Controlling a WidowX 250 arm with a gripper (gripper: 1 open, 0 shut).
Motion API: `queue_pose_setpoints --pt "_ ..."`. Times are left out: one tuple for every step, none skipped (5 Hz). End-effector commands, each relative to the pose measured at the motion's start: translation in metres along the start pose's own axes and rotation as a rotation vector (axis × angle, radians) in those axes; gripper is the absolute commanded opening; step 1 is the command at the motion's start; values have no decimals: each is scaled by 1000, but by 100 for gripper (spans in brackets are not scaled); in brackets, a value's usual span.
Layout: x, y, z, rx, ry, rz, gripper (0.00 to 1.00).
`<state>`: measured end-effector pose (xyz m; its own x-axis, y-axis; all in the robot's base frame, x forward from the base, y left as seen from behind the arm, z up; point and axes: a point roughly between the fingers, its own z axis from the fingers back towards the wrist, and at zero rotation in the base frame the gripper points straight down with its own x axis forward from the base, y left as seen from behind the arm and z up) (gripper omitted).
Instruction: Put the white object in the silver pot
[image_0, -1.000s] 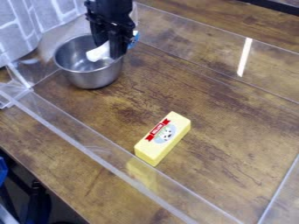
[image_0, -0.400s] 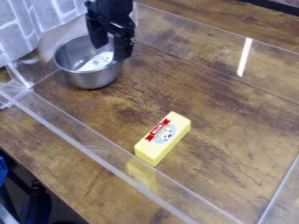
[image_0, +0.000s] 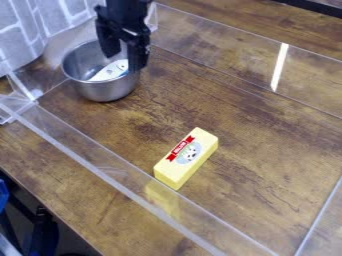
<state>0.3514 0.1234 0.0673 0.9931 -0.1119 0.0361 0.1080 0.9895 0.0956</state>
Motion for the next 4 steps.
queue_pose_setpoints --pt "10 15 11 30 -65 13 100" --pt "10 17 5 28 -62 15 100" --pt "10 18 9 26 -72 21 100" --pt "11 19 13 23 -83 27 100"
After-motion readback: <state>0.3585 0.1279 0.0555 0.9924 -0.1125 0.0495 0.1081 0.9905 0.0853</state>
